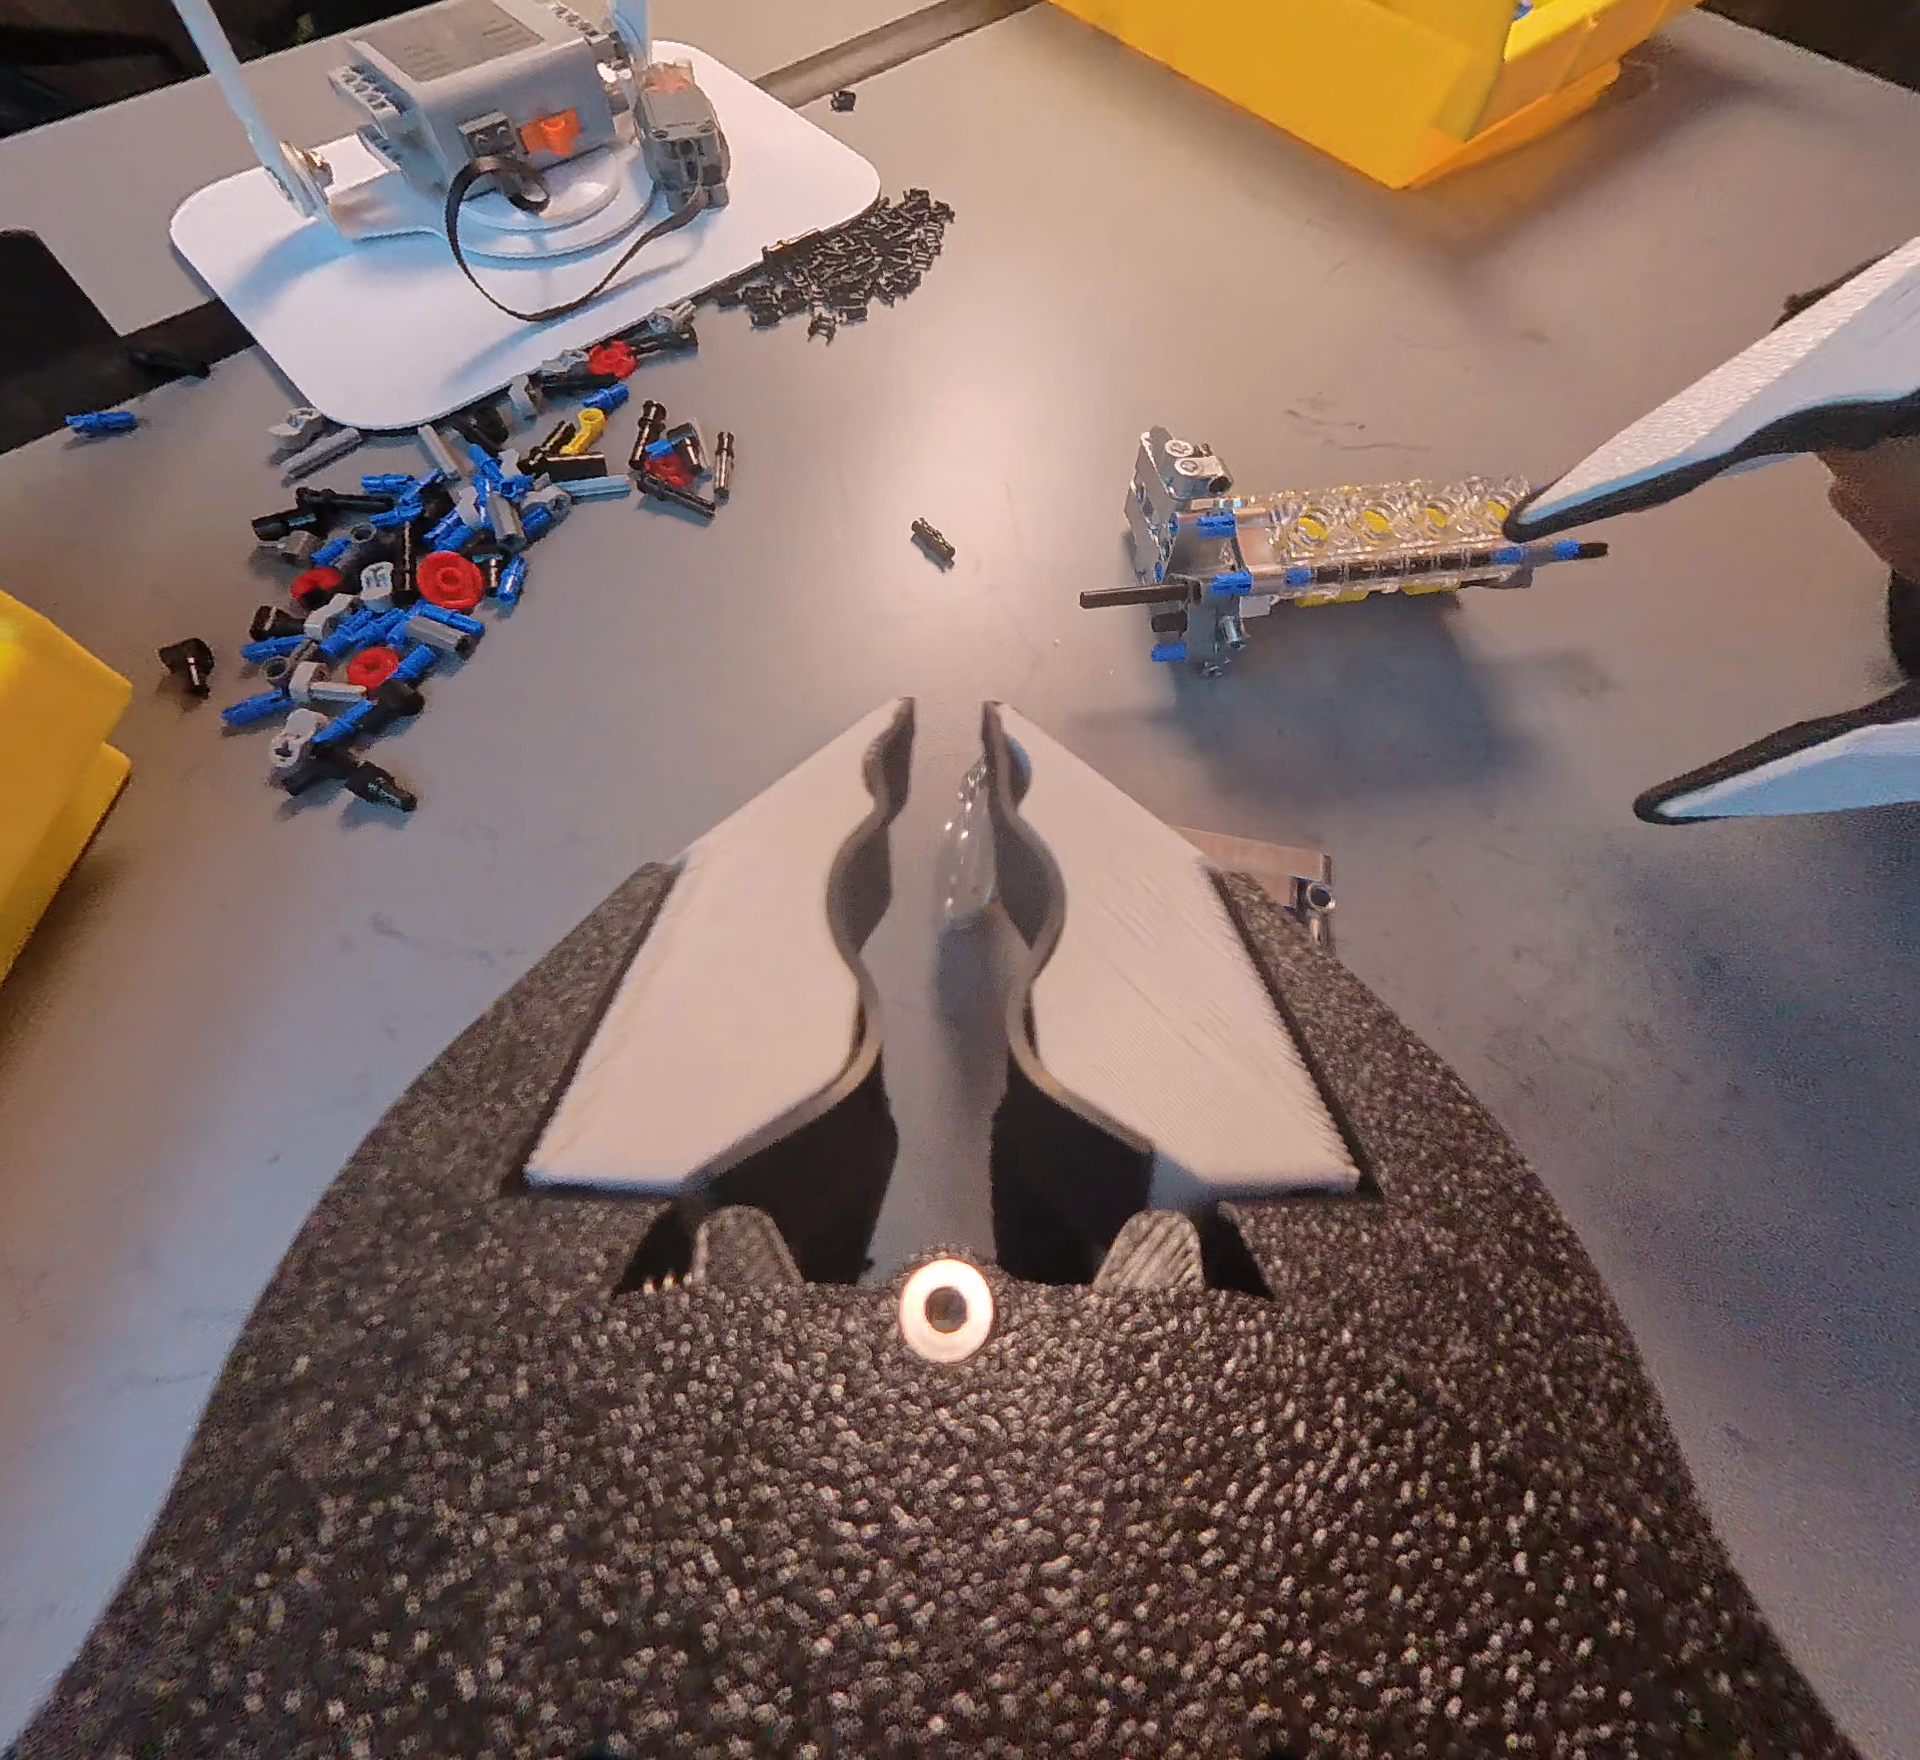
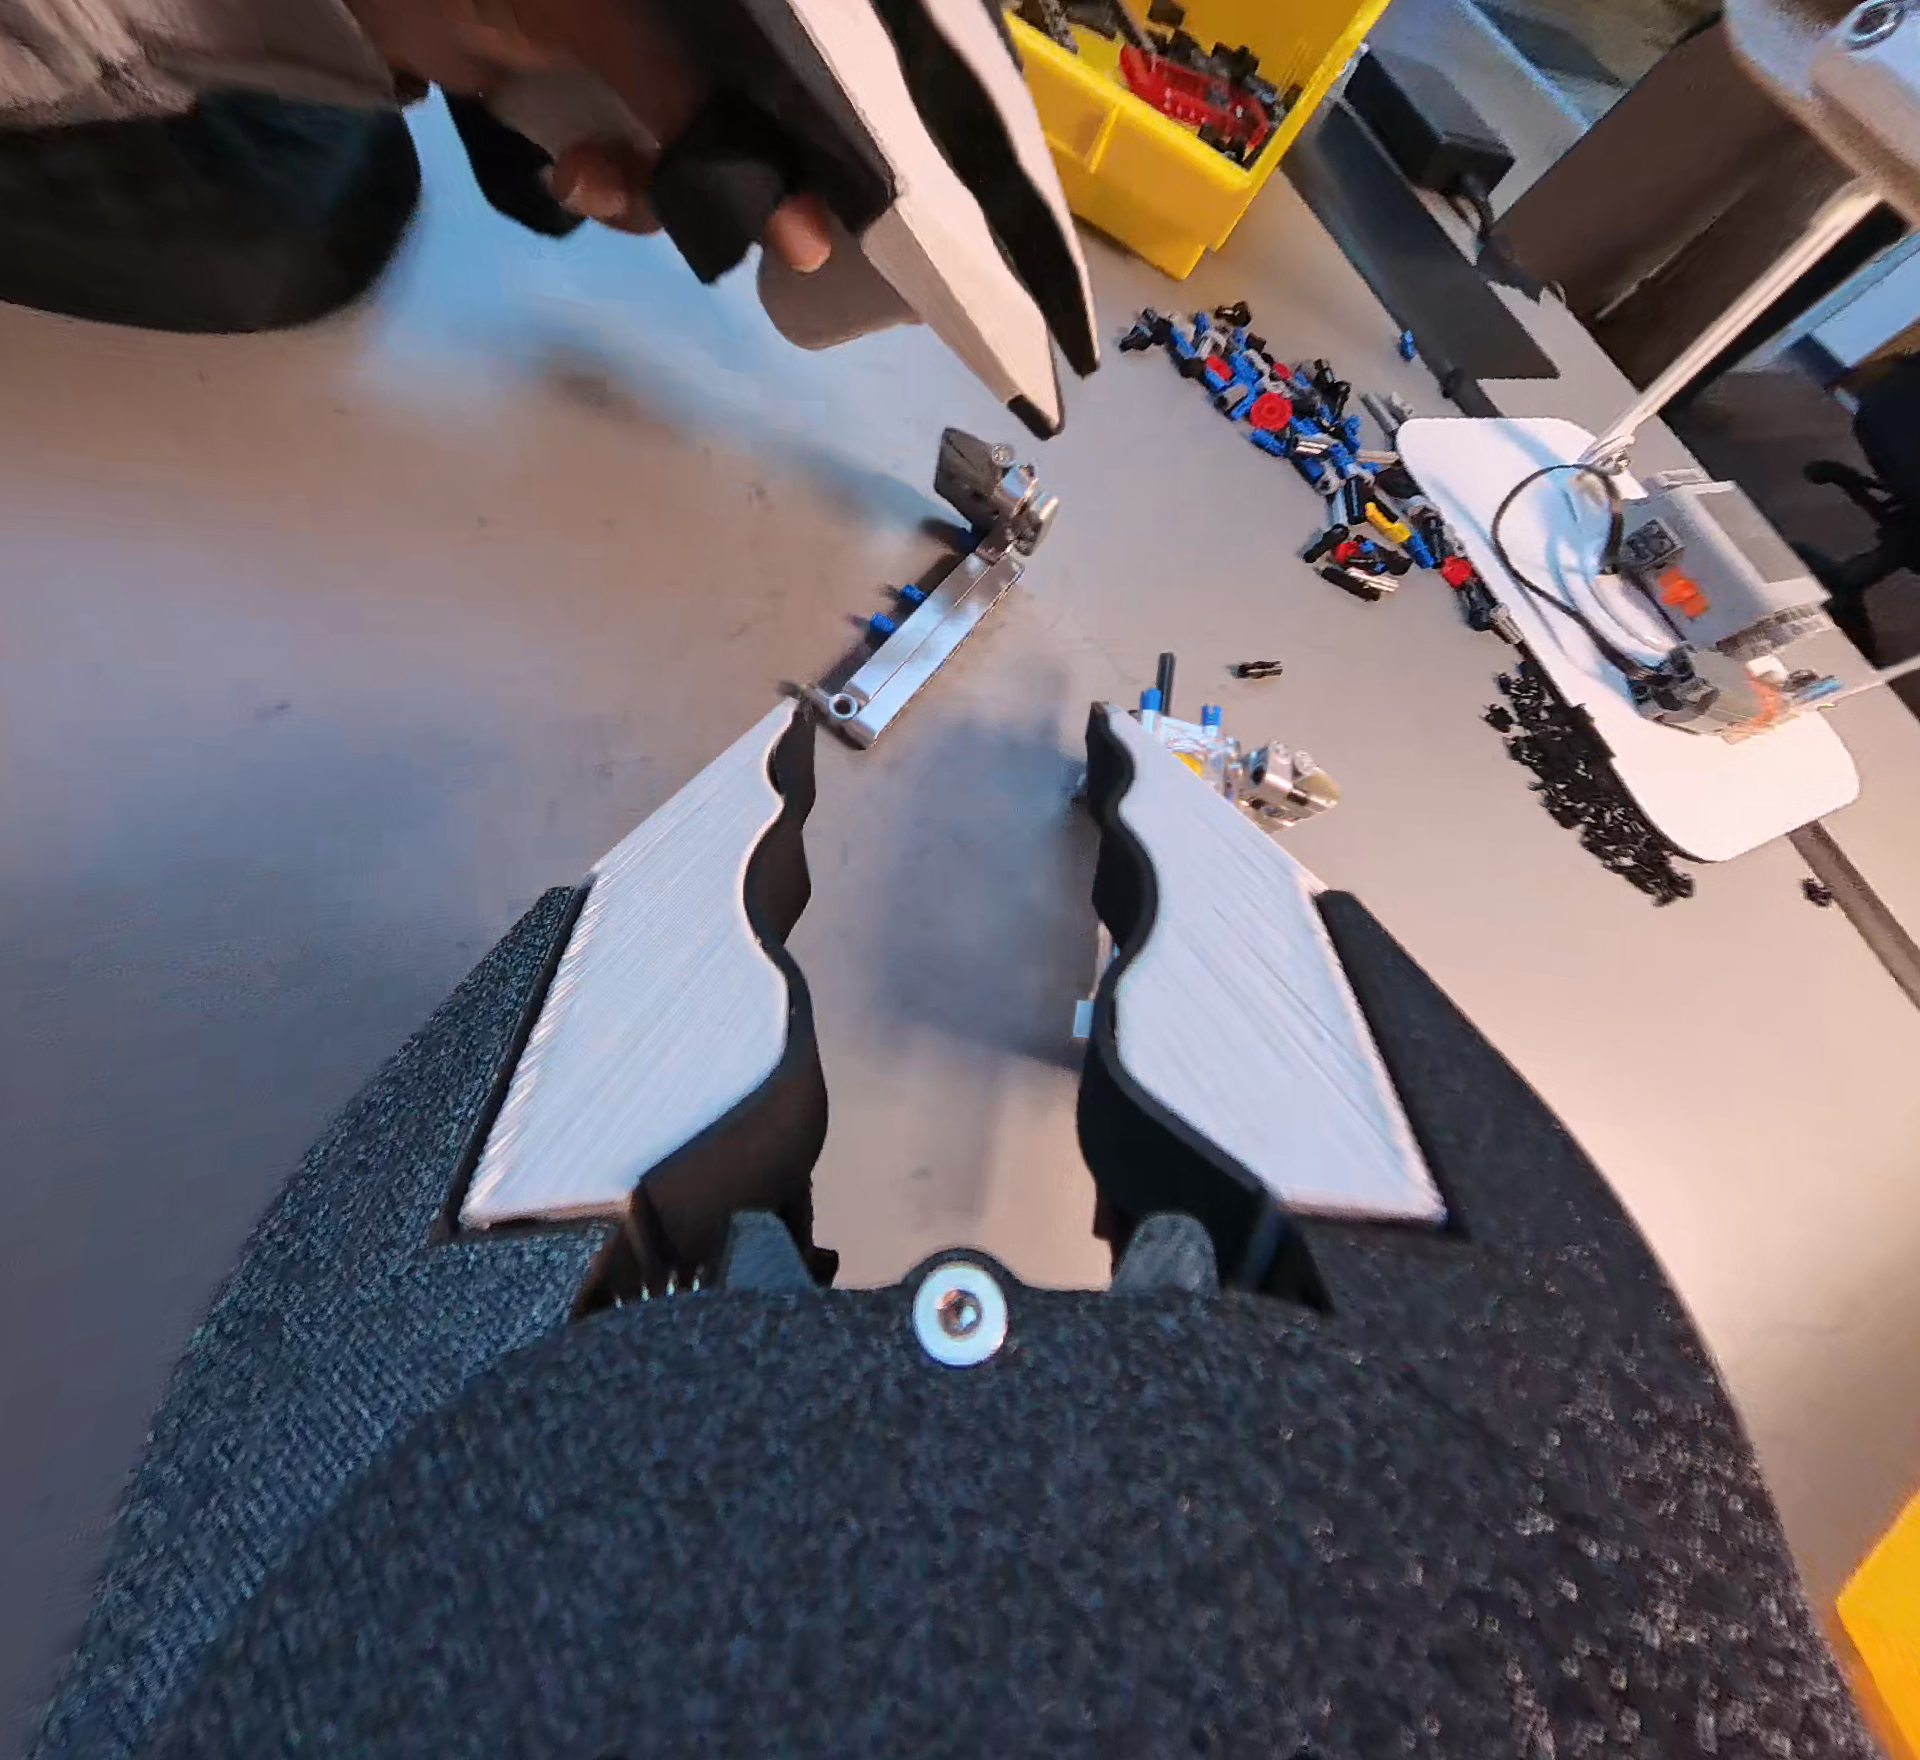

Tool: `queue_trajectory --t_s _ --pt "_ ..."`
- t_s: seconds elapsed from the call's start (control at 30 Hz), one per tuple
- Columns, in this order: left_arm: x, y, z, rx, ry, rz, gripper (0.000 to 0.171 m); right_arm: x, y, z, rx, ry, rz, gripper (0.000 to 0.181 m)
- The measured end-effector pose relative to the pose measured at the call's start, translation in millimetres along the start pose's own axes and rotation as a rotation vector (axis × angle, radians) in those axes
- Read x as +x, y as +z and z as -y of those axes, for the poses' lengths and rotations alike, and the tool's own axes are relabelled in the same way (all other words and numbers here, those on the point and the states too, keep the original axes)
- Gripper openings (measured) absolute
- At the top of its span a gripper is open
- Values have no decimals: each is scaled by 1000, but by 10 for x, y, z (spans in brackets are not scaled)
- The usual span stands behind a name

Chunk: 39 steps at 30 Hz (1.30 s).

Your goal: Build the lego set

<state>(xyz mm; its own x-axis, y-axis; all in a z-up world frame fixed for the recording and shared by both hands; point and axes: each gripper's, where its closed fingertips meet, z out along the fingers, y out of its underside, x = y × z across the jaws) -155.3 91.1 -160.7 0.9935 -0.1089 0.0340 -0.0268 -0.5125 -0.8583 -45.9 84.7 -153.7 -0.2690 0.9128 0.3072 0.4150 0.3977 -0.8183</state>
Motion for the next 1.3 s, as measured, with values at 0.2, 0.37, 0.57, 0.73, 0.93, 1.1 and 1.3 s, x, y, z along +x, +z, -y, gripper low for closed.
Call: queue_trajectory --t_s 0.2,0.37,0.57,0.73,0.93,1.1,1.3 --pt "13 104 -332 -157 191 -13 28 -24 17 57 31 31 23 44" --pt "96 138 -132 -114 24 -153 6 2 36 115 62 16 -30 43" --pt "339 -26 250 50 -151 -340 6 107 -57 475 222 -29 -163 15" --pt "467 -235 443 144 -399 -586 5 -56 222 -63 -74 -150 -109 20" --pt "531 -239 230 58 -438 -671 6 140 -80 393 193 5 -111 25" --pt "711 -261 276 45 -507 -795 5 115 103 194 45 56 -82 30" --pt "667 -212 393 161 -600 -786 9 220 115 218 100 449 -38 16"
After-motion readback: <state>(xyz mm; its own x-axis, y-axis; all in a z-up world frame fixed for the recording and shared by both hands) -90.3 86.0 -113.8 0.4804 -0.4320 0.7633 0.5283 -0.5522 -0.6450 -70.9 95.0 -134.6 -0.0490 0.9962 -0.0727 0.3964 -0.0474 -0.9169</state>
